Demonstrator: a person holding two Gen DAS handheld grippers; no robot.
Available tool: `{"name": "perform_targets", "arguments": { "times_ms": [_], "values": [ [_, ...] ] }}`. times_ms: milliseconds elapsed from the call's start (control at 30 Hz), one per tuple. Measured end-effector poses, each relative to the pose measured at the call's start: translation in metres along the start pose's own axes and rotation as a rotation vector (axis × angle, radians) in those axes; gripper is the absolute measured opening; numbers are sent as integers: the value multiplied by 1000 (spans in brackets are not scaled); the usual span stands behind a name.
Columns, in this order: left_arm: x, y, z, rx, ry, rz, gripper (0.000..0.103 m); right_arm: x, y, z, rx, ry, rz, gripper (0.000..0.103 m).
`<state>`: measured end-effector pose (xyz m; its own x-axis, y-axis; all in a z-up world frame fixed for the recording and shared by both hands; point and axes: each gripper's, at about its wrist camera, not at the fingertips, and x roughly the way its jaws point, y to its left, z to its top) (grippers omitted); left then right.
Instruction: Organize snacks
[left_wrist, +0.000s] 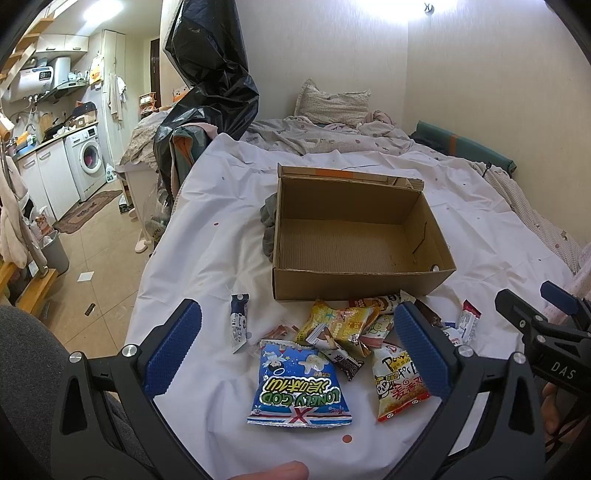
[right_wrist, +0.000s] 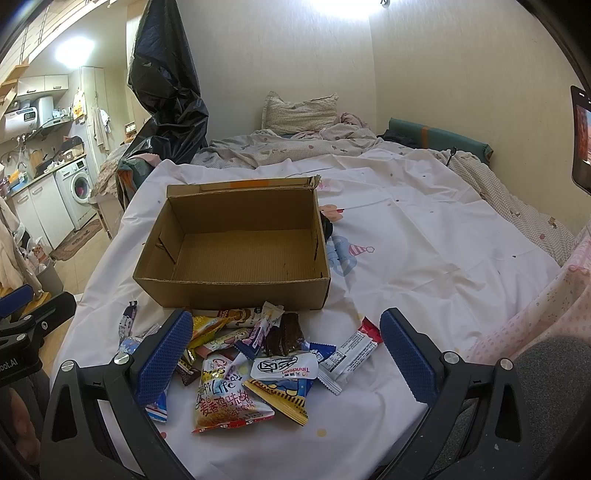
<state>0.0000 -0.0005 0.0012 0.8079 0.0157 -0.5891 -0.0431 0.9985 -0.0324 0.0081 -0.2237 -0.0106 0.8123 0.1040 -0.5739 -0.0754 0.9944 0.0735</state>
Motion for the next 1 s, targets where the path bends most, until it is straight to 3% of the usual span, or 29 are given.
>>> {"name": "perform_targets", "arguments": {
  "times_ms": [1000],
  "values": [
    [-2,-1,5,0,-1,0,103,1,-1,1,-4,1,2,103]
  ]
}}
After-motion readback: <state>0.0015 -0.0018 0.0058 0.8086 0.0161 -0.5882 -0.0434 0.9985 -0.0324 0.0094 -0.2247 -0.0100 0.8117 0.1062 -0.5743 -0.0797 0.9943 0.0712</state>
